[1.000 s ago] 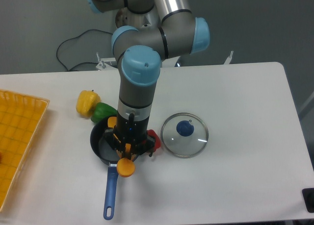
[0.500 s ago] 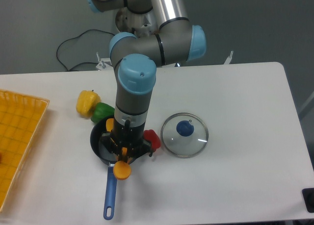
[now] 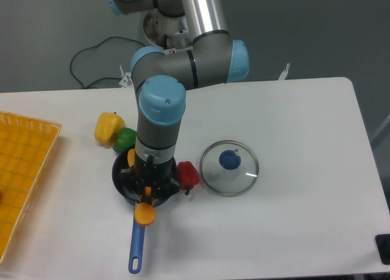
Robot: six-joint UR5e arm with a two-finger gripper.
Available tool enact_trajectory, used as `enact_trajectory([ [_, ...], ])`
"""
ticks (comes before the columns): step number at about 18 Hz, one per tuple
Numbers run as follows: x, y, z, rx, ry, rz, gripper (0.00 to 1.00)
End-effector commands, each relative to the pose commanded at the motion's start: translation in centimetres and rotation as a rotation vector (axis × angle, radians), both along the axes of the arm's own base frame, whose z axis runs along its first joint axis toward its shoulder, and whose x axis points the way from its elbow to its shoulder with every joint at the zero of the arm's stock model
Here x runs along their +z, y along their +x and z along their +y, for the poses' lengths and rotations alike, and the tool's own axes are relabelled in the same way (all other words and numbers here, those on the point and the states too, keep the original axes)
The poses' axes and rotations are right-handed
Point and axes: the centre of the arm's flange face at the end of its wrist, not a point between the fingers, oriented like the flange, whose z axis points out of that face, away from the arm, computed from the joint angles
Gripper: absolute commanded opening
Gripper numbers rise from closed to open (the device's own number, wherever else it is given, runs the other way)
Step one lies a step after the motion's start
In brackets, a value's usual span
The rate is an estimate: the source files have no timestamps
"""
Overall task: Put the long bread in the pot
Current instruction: 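Continue lowering the bread until it rests inside the pot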
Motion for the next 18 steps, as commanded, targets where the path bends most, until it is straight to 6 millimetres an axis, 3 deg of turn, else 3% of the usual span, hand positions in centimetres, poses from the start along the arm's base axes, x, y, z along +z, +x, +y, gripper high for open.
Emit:
enact_trajectory([
  [5,-0.7,0.9,0.1,-0.018,-0.008,-0.005,0.23],
  [8,-0.9,0.9,0.2,-0.021,-0.007,-0.003,0.34],
  [18,-1.8,0.7,0.7,-0.025,0.0,0.007,0.35],
])
